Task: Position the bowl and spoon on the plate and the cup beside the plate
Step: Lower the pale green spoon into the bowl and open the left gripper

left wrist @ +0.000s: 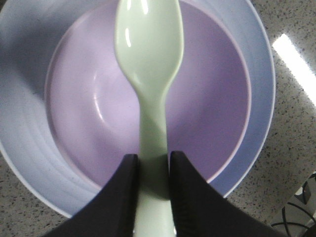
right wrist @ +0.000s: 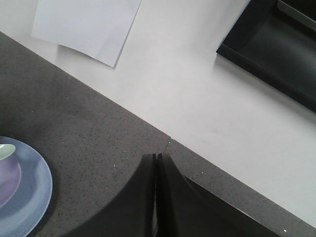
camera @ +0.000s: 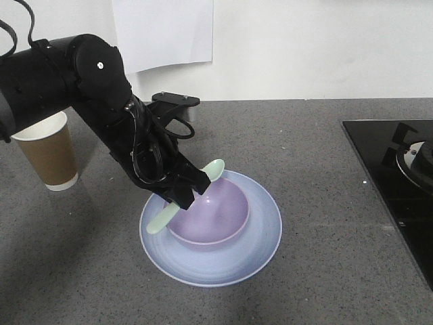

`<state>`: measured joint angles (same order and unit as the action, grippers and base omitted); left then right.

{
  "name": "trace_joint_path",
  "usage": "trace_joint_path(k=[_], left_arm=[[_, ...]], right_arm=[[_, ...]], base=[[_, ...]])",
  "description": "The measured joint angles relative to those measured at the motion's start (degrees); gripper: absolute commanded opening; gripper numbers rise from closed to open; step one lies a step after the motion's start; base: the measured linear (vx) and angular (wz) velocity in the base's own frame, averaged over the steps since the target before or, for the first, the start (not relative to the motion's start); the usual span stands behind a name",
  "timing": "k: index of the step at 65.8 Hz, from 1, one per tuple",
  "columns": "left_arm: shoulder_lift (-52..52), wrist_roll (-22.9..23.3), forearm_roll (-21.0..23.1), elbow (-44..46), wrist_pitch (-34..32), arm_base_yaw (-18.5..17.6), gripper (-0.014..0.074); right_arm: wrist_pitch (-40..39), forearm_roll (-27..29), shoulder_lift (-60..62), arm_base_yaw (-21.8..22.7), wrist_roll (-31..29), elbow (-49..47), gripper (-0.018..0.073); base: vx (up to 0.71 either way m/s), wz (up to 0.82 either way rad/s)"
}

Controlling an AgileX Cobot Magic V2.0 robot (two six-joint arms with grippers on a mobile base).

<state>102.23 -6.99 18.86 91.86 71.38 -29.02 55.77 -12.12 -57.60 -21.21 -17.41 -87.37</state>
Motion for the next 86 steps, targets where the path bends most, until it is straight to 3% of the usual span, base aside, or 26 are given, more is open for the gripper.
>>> trace_joint_path(k=[22, 50, 76, 86], left_arm=[[0.0, 0.0, -0.2, 0.0, -0.1, 0.0, 0.0068], [0.0, 0.0, -0.2, 0.0, -0.1, 0.0, 0.0388], [-5.3, 0.0, -0.7, 0.0, -0.1, 0.0, 0.0402], [-12.4, 0.6, -5.7, 0.0, 0.0, 0.0, 0.0402]], right_arm=[[0.0, 0.0, 0.0, 0.0, 0.8, 0.0, -0.0005], [0.0, 0.0, 0.0, 0.0, 1.1, 0.0, -0.0005], [0.0, 0.0, 0.0, 0.0, 1.1, 0.0, -0.0005], [0.0, 0.0, 0.0, 0.0, 1.1, 0.0, -0.0005]], base=[[0.0, 0.0], [0.0, 0.0], [0.0, 0.0], [0.0, 0.0]])
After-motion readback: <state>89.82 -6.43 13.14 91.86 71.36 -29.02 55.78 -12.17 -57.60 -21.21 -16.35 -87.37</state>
